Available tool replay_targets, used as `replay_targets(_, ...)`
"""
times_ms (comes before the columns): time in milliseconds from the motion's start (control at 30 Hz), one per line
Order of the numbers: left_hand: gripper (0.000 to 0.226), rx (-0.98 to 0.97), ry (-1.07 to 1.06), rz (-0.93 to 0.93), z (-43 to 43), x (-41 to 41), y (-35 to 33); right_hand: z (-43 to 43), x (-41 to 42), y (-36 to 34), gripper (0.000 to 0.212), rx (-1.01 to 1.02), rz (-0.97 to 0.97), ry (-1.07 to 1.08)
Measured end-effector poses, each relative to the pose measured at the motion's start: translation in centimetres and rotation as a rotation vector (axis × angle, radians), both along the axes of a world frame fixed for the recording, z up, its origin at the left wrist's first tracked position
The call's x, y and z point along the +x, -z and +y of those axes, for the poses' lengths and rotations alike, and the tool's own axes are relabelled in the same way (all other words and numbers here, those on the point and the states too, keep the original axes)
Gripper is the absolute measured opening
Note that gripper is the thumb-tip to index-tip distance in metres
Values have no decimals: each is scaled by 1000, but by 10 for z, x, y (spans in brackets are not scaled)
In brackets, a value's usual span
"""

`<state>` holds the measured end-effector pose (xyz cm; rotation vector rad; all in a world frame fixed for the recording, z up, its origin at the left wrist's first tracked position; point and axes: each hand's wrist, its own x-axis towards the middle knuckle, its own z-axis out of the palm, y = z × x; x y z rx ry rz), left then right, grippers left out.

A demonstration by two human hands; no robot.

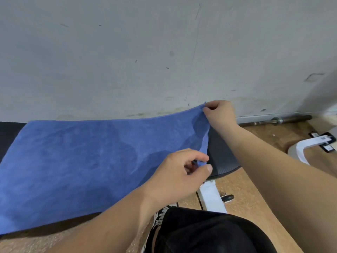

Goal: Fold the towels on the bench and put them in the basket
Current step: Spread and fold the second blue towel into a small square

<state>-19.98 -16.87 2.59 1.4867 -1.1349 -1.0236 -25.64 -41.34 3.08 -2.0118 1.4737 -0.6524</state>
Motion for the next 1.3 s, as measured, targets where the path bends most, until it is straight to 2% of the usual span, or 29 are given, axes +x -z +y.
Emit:
replay_targets(67, 45, 7, -39, 12, 4, 4, -13, 2, 5, -9, 22, 3, -64, -2)
replay_targets(100, 59, 20, -79, 1, 7, 9, -18, 6, 11, -12, 32, 17, -116, -9)
replay_targets(200, 74, 34, -198, -19, 26, 37, -24, 36, 44, -22, 58, 71, -243, -87)
replay_targets(333, 69, 47, -292, -148, 72, 87, -22, 94, 101, -30, 54, 138, -261, -269)
replay_targets(400, 68, 75, -379, -149, 101, 112, -21, 128, 132, -30, 55, 165, -266, -359)
replay_targets(500, 57, 105, -517, -64, 148, 148, -13, 180, 181, -22, 56, 177, -266, -467)
replay_targets(600, 27, 156, -649, 15, 192, 181, -5, 227, 223, -10, 54, 144, -253, -559)
replay_targets(667, 31, 205, -710, 191, 217, 199, -1, 253, 249, -1, 50, 102, -215, -623)
replay_targets(733, 38, 271, -750, 264, 238, 217, 6, 273, 271, 6, 47, 68, -181, -663)
replay_targets(800, 29, 344, -751, 213, 252, 232, 19, 288, 289, 13, 45, 68, -154, -677)
replay_targets(867, 19, 386, -757, 82, 260, 241, 37, 297, 302, 21, 40, 91, -79, -671)
replay_targets(967, 19, 434, -638, -296, 257, 244, 51, 300, 308, 41, 36, 83, 80, -680)
replay_targets(1033, 27, 453, -526, -452, 246, 240, 50, 297, 307, 53, 34, 77, 113, -678)
replay_targets(1167, 53, 501, -453, -477, 224, 229, 49, 292, 300, 55, 23, 203, -29, -579)
replay_targets(1300, 49, 561, -426, -502, 213, 221, 52, 286, 289, 52, 36, 326, -105, -541)
